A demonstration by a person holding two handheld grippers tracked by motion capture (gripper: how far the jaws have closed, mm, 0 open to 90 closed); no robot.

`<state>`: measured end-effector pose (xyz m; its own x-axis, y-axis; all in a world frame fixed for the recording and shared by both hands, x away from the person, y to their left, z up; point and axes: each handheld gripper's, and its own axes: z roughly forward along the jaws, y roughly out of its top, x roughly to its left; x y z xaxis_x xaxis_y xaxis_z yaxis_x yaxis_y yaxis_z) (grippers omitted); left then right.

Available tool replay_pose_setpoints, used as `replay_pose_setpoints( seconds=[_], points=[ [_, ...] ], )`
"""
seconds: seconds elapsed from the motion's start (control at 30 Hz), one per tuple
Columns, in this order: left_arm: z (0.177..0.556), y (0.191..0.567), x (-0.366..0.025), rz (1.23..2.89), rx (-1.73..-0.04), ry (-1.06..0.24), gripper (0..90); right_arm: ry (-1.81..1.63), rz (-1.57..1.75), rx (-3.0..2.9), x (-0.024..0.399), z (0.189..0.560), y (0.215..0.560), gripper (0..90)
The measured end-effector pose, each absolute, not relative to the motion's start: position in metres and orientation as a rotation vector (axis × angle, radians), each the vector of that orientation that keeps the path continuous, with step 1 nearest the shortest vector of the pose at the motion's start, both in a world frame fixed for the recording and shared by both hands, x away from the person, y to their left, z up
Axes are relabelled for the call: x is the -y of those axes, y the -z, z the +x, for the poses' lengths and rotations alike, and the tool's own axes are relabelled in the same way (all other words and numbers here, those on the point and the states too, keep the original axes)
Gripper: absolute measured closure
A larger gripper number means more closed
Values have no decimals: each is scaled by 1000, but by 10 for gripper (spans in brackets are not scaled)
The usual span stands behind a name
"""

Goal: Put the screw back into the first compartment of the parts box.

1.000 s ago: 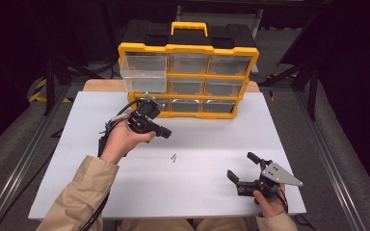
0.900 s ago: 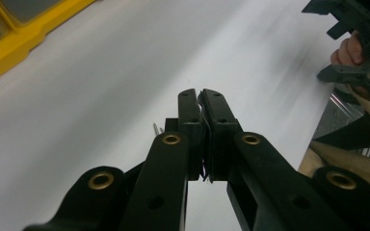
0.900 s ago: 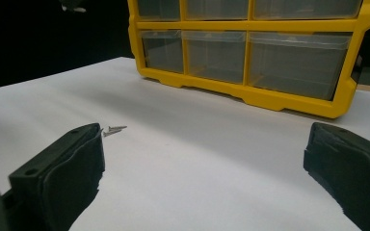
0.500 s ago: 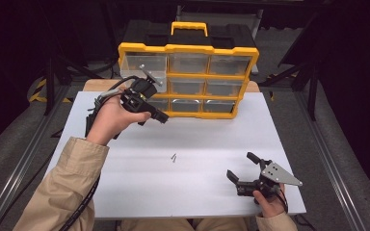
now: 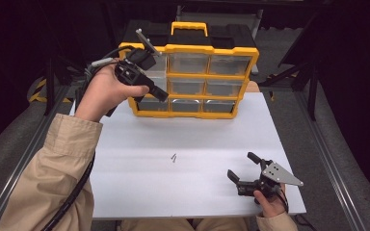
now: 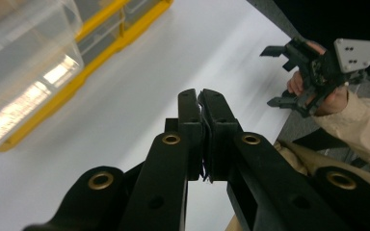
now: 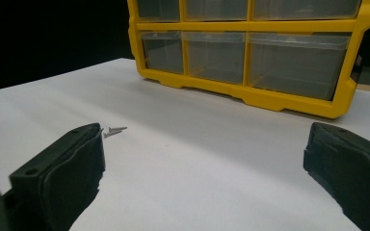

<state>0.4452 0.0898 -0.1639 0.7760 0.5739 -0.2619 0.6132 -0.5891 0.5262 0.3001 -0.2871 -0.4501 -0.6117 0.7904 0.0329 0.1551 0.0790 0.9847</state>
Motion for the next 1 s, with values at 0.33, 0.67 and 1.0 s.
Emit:
replay_pose_setpoints(
  seconds=[0.33,0.67,1.0],
  points=[
    [465,136,-94,2332,-939,-18,880,-1563,926,-1841,288,300,450,14],
    [494,133,-103,2316,-1032,-119,880,-1574,927,-1839,288,299,449,14],
    [513,143,-112,2315,-1092,-178,879,-1580,929,-1835,289,299,449,14]
  ],
)
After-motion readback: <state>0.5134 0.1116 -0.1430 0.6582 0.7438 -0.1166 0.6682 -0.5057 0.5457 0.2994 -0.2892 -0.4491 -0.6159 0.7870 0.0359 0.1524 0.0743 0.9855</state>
